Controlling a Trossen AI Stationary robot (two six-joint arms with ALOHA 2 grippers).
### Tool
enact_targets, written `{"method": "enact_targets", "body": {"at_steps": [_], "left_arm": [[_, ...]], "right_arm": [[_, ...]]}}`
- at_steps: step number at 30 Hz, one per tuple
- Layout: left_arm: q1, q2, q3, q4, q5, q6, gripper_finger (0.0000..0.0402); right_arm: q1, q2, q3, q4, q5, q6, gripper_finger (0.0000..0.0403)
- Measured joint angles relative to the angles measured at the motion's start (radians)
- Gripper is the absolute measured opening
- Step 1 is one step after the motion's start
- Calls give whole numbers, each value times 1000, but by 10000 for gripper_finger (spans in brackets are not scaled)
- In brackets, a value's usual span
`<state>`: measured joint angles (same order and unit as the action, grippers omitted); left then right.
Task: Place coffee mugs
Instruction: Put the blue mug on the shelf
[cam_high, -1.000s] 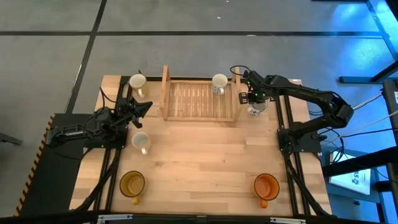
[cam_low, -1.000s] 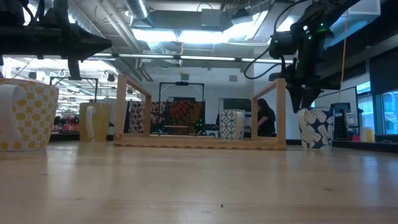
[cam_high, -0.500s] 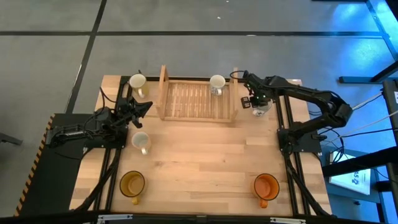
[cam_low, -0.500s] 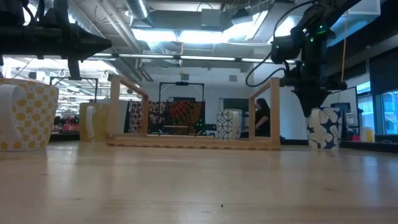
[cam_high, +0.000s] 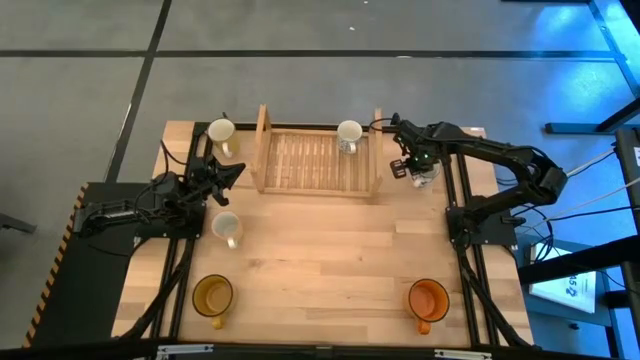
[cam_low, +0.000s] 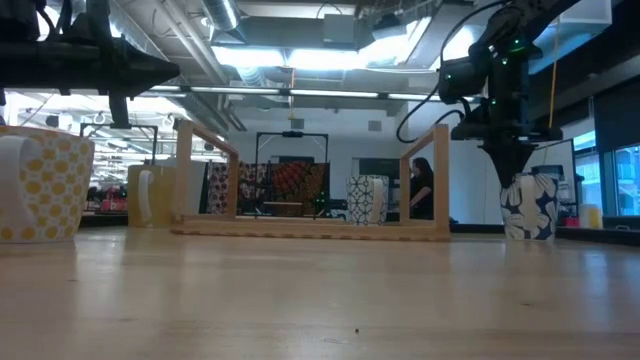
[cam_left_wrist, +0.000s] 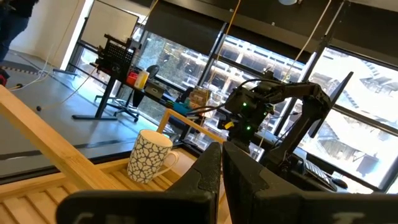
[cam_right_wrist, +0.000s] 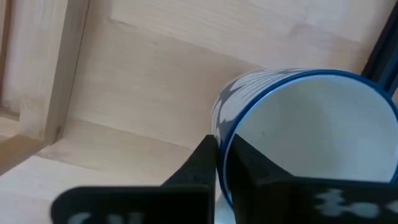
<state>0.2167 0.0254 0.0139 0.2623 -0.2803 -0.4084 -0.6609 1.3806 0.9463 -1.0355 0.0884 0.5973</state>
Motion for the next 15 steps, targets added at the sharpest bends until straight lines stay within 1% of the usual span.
{"method": "enact_targets", "body": {"at_steps": [3,8,15], "left_arm": [[0,0,0,0,0,0,9],[0,0,0,0,0,0,9],[0,0,0,0,6,-1,9]], "right_arm": [[4,-2,0,-12,-1,-10,7],[60,-31,7,-57,-18,-19,4],[244,-93,76,-129,-23,59,3]]}}
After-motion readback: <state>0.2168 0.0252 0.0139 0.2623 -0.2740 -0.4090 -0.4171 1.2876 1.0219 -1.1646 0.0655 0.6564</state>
